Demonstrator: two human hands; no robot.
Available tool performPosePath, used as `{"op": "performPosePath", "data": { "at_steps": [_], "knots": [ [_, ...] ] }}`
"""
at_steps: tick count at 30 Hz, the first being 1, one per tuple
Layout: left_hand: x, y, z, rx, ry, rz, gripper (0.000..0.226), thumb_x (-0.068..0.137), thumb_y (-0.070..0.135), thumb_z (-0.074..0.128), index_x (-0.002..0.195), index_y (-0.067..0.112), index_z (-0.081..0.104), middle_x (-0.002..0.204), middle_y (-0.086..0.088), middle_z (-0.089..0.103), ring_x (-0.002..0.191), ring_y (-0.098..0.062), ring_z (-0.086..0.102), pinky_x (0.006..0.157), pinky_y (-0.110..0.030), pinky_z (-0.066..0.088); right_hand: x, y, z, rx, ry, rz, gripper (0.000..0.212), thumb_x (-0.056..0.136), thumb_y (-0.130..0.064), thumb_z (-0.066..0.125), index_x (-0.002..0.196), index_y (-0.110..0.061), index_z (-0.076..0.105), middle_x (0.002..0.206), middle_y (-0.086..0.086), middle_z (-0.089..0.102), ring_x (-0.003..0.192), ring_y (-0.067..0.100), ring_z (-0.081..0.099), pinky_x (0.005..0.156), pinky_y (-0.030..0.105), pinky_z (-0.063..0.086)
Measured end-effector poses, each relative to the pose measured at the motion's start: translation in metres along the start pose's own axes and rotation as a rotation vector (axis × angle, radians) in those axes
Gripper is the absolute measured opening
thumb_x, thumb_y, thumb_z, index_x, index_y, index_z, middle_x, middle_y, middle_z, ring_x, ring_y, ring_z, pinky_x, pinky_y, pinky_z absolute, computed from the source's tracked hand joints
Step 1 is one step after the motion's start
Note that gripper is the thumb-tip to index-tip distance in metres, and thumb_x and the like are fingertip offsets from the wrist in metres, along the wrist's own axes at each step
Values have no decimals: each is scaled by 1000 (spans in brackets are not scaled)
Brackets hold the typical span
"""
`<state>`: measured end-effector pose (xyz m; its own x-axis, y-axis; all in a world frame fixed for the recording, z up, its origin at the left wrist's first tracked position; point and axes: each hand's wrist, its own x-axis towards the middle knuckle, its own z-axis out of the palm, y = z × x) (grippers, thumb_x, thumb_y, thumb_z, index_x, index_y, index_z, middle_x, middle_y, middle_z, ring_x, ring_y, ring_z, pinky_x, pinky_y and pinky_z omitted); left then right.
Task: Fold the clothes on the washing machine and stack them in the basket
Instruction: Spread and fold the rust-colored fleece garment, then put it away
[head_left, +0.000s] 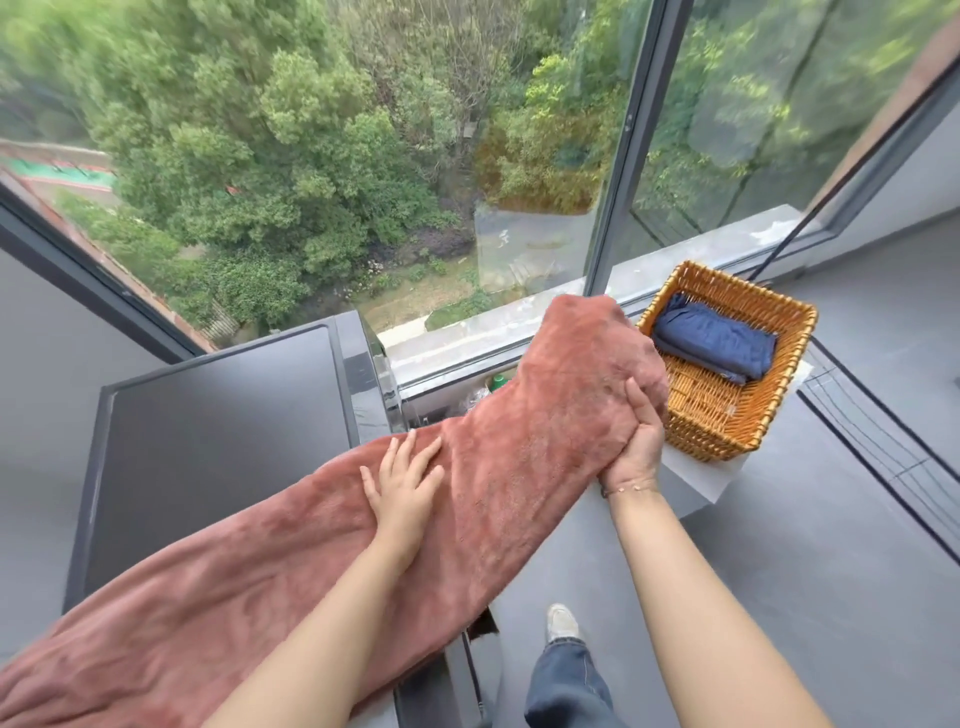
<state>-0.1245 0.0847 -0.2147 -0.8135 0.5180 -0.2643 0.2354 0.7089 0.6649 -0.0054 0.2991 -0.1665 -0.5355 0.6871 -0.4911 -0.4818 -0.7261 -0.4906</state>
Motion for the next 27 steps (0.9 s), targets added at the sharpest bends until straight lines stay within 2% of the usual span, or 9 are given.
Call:
{"op": "performPosePath", "data": {
  "at_steps": [2,5,12,16,18,20,22,24,27],
  "knots": [
    [7,20,-11,-294,-136,-32,40,89,54,24,120,59,49,146,15,39,142,-7,22,118,-45,-12,-10,-14,28,-22,-76,-10,36,95,-16,49,76,-9,79,88,10,73,81,24,71,68,34,59],
    [1,36,-32,-978,-139,-203,33,97,12,40,119,15,64,128,-5,62,131,-22,48,116,-42,26,-26,-14,64,-105,-184,47,29,92,-13,51,83,-4,77,91,13,72,86,27,70,80,38,58],
    [-38,-30,-116,-1573,45,-356,38,90,19,45,125,11,58,128,-11,63,106,-24,66,99,-42,47,-88,81,113,-662,-399,49,20,76,-4,73,93,-14,75,94,5,72,94,23,64,94,43,49],
    [-83,-102,-153,-1711,78,-371,43,74,37,65,113,18,62,112,-13,68,98,-30,69,85,-52,55,-129,139,89,-1749,-1112,-227,17,76,-36,72,71,-28,57,89,-16,58,91,-9,45,86,14,40],
    [-109,-135,-158,-1815,19,-400,62,56,38,85,113,19,68,112,-14,69,101,-34,68,84,-51,54,-133,172,60,-1989,-1530,-47,21,79,-29,69,97,-20,63,141,0,44,132,-2,24,113,31,22],
    [-122,-148,-154,-1877,31,-434,79,42,38,90,116,15,71,121,-14,66,106,-34,66,85,-50,54,-124,187,42,-2060,-1561,17,27,79,-26,63,106,-22,62,160,-4,14,146,8,-2,120,41,0],
    [-127,-152,-153,-1875,105,-475,78,44,47,83,112,11,72,124,-14,65,105,-33,66,91,-47,52,-123,192,45,-1937,-1503,16,6,73,-23,54,77,-24,59,143,-10,45,145,12,18,118,44,13],
    [-129,-151,-153,-1871,133,-477,79,54,59,74,114,7,70,126,-16,63,110,-34,63,104,-46,40,-122,187,51,-1804,-1432,103,7,66,-17,49,59,-19,46,105,-6,61,115,13,52,97,39,38],
    [-128,-151,-160,-1914,182,-447,86,43,54,85,118,13,68,119,-14,67,109,-31,64,106,-45,35,-136,176,61,-1649,-1315,204,14,70,-9,51,63,-4,40,91,7,55,75,11,49,67,32,36]
  ]
}}
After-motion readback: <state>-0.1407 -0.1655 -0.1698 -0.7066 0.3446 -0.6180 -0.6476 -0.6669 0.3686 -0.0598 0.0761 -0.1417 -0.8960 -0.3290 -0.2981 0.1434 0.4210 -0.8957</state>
